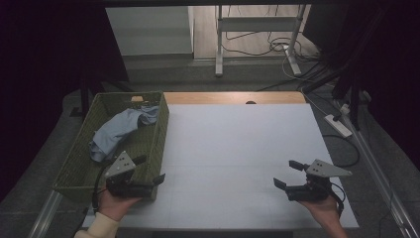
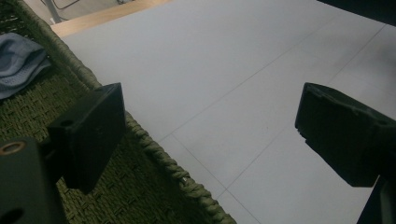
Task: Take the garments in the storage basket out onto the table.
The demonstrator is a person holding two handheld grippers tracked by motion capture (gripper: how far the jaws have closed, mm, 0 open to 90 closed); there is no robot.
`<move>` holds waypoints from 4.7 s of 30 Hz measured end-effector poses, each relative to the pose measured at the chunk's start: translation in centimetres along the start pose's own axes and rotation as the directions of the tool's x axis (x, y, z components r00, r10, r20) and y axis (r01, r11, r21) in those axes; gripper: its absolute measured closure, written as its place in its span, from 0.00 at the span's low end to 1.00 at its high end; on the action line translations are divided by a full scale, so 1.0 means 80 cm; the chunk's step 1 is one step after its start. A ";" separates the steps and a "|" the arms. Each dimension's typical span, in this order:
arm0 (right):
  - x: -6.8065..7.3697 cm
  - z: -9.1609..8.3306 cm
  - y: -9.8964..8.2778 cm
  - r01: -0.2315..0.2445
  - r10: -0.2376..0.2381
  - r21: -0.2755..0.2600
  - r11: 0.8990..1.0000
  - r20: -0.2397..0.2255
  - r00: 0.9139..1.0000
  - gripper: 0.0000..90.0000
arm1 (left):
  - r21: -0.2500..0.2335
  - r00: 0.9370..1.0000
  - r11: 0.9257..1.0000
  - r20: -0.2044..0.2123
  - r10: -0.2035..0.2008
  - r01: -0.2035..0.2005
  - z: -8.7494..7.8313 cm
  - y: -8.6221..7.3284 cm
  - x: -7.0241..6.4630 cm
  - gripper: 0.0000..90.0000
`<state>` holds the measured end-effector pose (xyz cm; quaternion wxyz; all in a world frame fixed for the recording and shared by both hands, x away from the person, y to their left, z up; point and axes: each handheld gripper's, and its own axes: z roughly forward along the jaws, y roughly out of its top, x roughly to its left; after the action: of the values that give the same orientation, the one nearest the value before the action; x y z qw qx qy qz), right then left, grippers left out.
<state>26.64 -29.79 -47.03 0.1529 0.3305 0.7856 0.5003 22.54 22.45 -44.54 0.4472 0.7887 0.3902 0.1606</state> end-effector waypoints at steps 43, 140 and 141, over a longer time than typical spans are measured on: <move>-0.006 0.005 -0.005 0.023 -0.024 0.048 0.999 0.013 1.000 0.13 | 0.046 1.000 0.999 -0.005 0.024 -0.024 0.002 0.030 -0.017 0.14; -0.010 0.017 -0.013 0.027 -0.029 0.100 0.995 0.017 0.999 0.14 | 0.106 0.986 0.993 -0.167 -0.032 0.050 0.002 0.138 0.137 0.16; -0.010 0.017 -0.013 0.026 -0.028 0.101 0.995 0.016 0.999 0.13 | 0.106 0.985 0.993 -0.168 -0.033 0.051 0.002 0.138 0.139 0.16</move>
<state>27.63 -29.67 -48.64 0.1497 0.3314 0.8129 0.4549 35.00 27.54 -36.55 0.3723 0.7876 0.4508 0.1945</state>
